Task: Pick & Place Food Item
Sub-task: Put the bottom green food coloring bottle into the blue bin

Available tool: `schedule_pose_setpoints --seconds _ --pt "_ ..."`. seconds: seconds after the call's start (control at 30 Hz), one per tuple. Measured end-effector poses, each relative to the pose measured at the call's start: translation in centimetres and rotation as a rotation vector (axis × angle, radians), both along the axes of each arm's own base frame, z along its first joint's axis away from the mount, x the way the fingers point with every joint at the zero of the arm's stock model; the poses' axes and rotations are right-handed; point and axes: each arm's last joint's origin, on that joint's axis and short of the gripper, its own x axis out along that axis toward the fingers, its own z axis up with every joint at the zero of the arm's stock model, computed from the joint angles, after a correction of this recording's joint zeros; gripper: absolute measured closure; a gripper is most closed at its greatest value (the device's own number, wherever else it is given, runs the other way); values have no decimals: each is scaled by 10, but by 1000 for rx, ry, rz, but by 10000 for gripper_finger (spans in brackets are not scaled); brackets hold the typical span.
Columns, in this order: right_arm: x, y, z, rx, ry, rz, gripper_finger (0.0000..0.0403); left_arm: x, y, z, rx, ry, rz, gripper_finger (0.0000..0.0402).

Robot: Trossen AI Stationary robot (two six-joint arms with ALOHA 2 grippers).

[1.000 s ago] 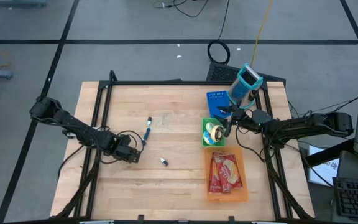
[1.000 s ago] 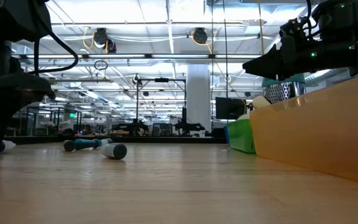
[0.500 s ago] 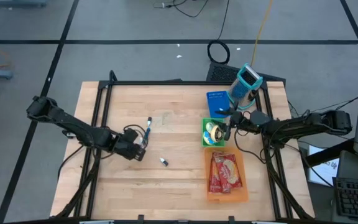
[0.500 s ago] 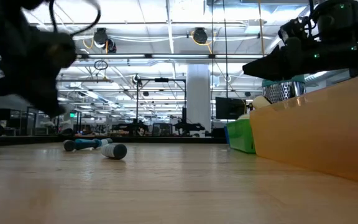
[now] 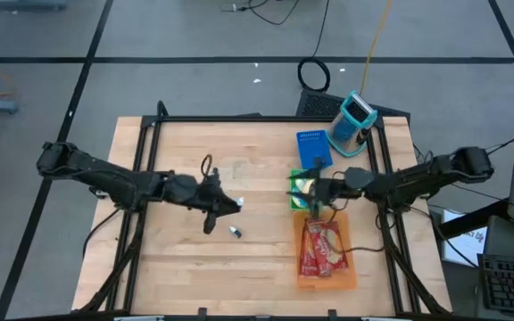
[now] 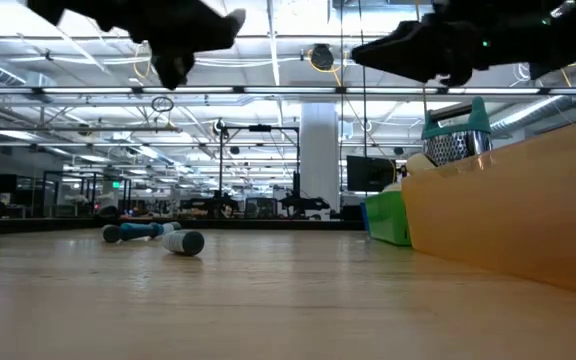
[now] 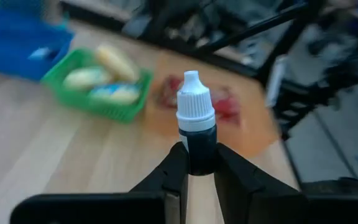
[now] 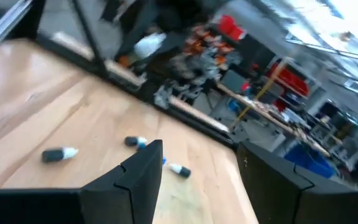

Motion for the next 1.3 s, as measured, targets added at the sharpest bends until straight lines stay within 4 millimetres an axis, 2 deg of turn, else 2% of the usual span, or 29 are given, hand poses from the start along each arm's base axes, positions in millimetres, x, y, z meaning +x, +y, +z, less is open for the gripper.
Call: schedule_pose_setpoints --seconds 0.17,0.27,0.5,0.8,1.07,1.3 --pt "33 17 2 -153 55 57 206 12 13 -1 10 -69 -84 345" --pt "51 23 5 -216 55 73 206 17 19 -11 -13 -20 -118 345" --pt "75 27 9 -170 51 85 206 28 21 -28 -141 54 -212 344" --pt "85 33 7 -166 61 284 206 34 22 -38 -356 121 -328 344" --pt "87 35 1 -157 87 291 207 44 34 -31 -498 113 -326 344" --pt "86 36 2 -165 78 290 207 70 36 -19 -523 105 -415 344"
